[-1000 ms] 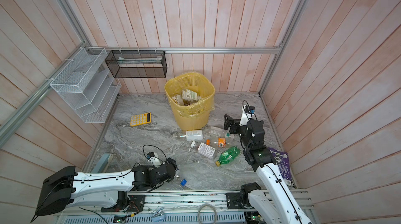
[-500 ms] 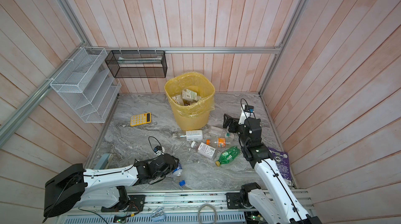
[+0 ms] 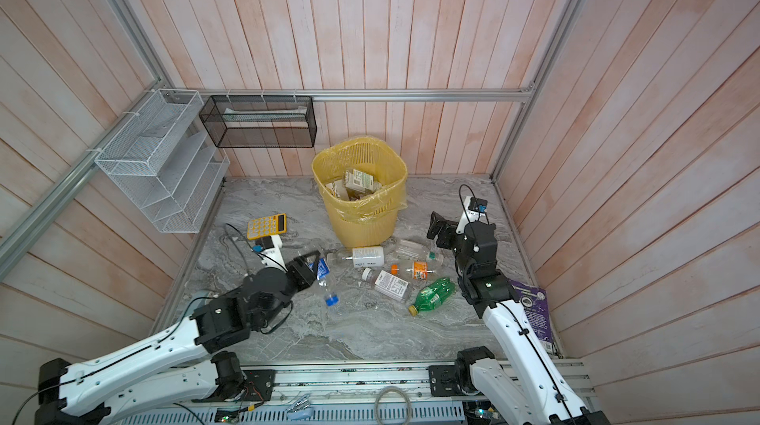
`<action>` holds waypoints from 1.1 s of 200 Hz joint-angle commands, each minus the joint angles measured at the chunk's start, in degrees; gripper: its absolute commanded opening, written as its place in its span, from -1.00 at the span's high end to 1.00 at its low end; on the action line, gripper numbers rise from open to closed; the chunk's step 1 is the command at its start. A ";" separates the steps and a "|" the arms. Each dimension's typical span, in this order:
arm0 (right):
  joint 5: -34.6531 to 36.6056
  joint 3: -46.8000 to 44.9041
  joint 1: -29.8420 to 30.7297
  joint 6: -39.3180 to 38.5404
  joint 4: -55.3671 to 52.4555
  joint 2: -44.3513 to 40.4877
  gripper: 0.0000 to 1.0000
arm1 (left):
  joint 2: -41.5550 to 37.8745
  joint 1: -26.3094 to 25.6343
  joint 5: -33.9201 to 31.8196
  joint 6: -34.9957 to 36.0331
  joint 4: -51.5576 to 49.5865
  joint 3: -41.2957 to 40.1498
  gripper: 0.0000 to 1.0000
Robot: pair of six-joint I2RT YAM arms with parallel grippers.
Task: Throw the plastic bottles in the bin
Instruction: Pick up the plastic bottle from the bottom-center of the table, then throw the plastic bottle into the trash bin.
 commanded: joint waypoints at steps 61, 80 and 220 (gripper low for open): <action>0.84 1.32 -0.49 -1.71 1.31 -4.47 -0.98 | 16.42 7.48 4.99 54.87 30.89 24.91 0.07; -0.52 0.88 -0.49 -1.14 1.06 -4.51 -0.98 | 29.63 16.02 18.04 45.15 20.73 36.69 -0.04; 2.18 -0.15 -0.58 4.29 -11.53 -2.10 -0.98 | 20.69 12.30 12.35 45.22 19.24 26.88 -1.00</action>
